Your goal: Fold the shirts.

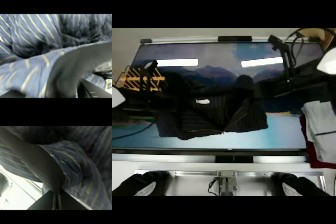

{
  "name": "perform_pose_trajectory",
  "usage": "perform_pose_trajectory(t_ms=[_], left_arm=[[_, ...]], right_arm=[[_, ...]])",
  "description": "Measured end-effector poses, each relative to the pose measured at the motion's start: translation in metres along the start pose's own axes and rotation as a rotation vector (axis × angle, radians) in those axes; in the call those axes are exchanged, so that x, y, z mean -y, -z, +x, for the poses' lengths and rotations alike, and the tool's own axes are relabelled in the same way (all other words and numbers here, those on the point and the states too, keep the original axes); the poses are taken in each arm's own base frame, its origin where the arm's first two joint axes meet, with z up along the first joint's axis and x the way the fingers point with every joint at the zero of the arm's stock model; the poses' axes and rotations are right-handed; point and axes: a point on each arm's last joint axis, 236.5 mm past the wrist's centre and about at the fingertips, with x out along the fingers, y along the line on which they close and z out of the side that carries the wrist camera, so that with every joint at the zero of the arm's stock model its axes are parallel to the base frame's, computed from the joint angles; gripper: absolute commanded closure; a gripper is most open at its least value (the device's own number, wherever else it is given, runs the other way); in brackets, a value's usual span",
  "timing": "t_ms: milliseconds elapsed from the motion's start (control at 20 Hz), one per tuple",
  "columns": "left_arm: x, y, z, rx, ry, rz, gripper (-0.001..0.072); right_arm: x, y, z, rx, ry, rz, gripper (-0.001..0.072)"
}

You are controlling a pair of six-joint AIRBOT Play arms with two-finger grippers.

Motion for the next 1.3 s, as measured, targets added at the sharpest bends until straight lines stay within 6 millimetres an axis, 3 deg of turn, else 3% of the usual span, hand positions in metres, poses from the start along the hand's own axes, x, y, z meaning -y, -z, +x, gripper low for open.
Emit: perform_pose_trajectory(t_ms=[100,200,400,500,850,1050,1300], left_arm=[[-0.01,-0.01,-0.016,0.014,-0.03,0.041,0.0156],[-0.032,-0.02,-0.043,0.026,-0.112,0.081,0.0151],[-0.111,-0.02,-0.098,0.004,-0.397,0.062,0.0151],[-0.148,-0.013,-0.112,-0.019,-0.5,0.01,0.0152],[-0.256,0.013,-0.09,-0.041,-0.674,-0.127,0.0153],[-0.328,0.023,-0.102,-0.034,-0.804,-0.162,0.0169],[-0.406,0.066,-0.112,-0.149,-0.866,-0.217,0.0191]], right_arm=[[0.004,-0.001,0.006,-0.009,-0.001,0.009,0.0618],[0.007,-0.002,0.009,-0.011,0.003,0.016,0.0618],[0.013,-0.003,0.012,-0.014,0.019,0.031,0.0618],[0.015,-0.003,0.012,-0.014,0.027,0.038,0.0618],[0.022,-0.002,0.012,-0.017,0.056,0.098,0.0617],[0.026,-0.001,0.012,-0.018,0.075,0.143,0.0617],[0.035,0.005,0.011,-0.041,0.112,0.166,0.0617]])
